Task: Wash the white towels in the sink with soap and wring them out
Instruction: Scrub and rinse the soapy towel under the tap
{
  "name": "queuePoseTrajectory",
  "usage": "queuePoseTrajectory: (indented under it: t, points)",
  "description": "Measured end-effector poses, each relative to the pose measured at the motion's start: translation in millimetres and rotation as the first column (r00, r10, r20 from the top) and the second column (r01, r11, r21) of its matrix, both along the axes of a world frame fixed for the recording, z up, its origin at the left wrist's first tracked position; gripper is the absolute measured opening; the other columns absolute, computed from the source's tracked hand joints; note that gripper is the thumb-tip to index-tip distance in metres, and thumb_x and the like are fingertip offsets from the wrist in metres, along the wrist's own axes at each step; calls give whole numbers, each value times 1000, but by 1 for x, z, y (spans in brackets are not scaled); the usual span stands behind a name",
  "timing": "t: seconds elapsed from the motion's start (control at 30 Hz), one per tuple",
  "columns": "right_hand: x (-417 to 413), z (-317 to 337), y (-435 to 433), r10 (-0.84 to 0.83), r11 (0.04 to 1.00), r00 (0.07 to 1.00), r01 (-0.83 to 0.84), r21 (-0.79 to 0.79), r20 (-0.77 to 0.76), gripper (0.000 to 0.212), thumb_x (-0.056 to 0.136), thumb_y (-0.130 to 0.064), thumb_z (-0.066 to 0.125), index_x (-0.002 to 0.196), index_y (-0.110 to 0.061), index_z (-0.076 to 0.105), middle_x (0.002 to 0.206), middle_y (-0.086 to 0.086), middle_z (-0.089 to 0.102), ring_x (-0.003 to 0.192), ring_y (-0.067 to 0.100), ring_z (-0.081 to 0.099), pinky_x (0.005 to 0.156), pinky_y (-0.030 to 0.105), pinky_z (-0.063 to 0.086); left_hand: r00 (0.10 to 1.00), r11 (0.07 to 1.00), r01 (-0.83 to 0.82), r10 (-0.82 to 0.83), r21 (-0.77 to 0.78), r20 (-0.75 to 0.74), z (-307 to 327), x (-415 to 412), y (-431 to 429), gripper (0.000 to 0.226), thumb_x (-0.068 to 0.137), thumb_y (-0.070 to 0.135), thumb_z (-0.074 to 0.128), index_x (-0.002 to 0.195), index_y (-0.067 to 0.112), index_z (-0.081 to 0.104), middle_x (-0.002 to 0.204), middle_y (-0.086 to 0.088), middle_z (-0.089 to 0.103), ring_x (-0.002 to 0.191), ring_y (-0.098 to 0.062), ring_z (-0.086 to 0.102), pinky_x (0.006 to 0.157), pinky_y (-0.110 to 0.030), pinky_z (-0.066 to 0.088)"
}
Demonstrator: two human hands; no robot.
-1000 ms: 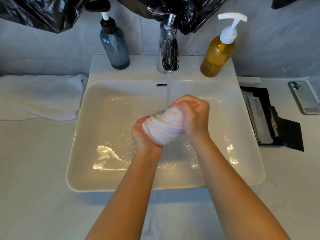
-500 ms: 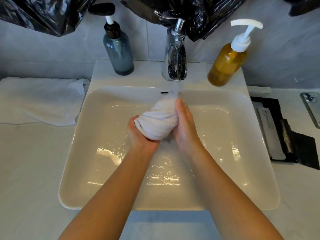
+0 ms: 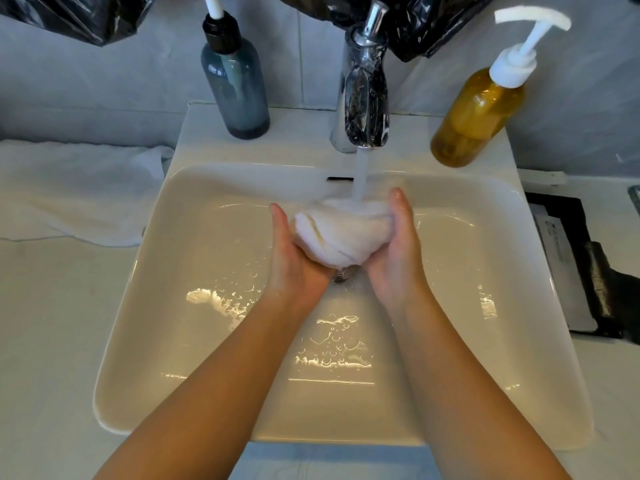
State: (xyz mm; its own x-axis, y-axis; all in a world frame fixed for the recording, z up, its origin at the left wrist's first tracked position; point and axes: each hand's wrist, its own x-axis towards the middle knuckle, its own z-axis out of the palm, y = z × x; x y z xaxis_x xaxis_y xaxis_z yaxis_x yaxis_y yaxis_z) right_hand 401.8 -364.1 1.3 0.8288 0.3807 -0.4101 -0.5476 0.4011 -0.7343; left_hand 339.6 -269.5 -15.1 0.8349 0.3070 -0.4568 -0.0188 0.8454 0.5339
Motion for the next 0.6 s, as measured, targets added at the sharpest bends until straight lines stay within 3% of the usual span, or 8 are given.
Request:
queuePoseTrajectory:
  t: [0.03, 0.13, 0.17, 0.3, 0.4, 0.47, 0.53, 0.6]
  points:
    - [3, 2, -4, -20, 1000, 999, 21, 23, -51, 68, 87, -50, 60, 133, -1, 58, 127, 20, 66, 119, 30, 64, 105, 44, 48, 999, 999, 39, -39, 31, 0, 3, 1, -3, 92, 91, 74, 16, 144, 4, 44, 134, -21, 58, 122, -31, 58, 104, -42, 42]
    - [12, 1, -17, -92, 990, 976, 111, 90, -197, 54, 97, -52, 48, 119, -7, 67, 115, 16, 72, 111, 29, 68, 98, 43, 52, 989, 984, 143, -147, 109, 31, 3, 2, -13, 80, 98, 61, 18, 144, -1, 41, 114, -17, 64, 86, -23, 66, 68, -29, 51]
    - [14, -1, -20, -108, 984, 968, 136, 114, -227, 53, 97, -53, 48, 118, -8, 67, 114, 15, 73, 110, 29, 68, 96, 43, 53, 985, 981, 160, -166, 110, 51, 4, 2, -16, 74, 100, 56, 21, 143, -1, 41, 115, -16, 63, 85, -21, 66, 64, -27, 52]
    - [13, 0, -19, -154, 973, 952, 193, 128, -264, 54, 95, -52, 53, 125, -9, 64, 119, 15, 71, 110, 30, 68, 92, 45, 55, 981, 979, 149, -164, 139, 101, 5, 3, -19, 73, 96, 52, 29, 148, 0, 35, 142, -22, 50, 101, -21, 65, 71, -23, 54]
    - [13, 0, -17, -167, 968, 957, 205, 143, -239, 52, 97, -51, 51, 124, -8, 64, 116, 14, 72, 107, 28, 70, 91, 43, 56, 989, 972, 140, -147, 187, 20, 0, 5, -20, 69, 100, 54, 23, 149, 7, 37, 142, -18, 51, 98, -20, 64, 67, -22, 52]
    - [13, -3, -17, -172, 966, 954, 211, 147, -244, 48, 97, -51, 51, 121, -11, 65, 114, 13, 73, 103, 27, 72, 88, 43, 58, 987, 956, 162, -155, 246, -47, 0, 6, -19, 69, 101, 57, 24, 148, 10, 38, 142, -16, 53, 108, -22, 59, 69, -21, 50]
    - [13, -7, -18, -202, 961, 944, 242, 131, -263, 48, 96, -52, 52, 122, -13, 65, 116, 12, 72, 103, 28, 72, 89, 45, 57, 988, 944, 155, -151, 292, -36, 1, 5, -20, 82, 93, 63, 46, 146, 1, 36, 131, -19, 56, 101, -19, 63, 71, -22, 51]
    - [14, -12, -22, -233, 952, 930, 277, 130, -283, 51, 94, -55, 53, 125, -15, 63, 120, 13, 71, 107, 30, 70, 95, 49, 54, 985, 939, 170, -173, 299, -15, -1, 2, -22, 101, 76, 64, 70, 144, -3, 37, 133, -26, 53, 109, -27, 61, 80, -31, 52]
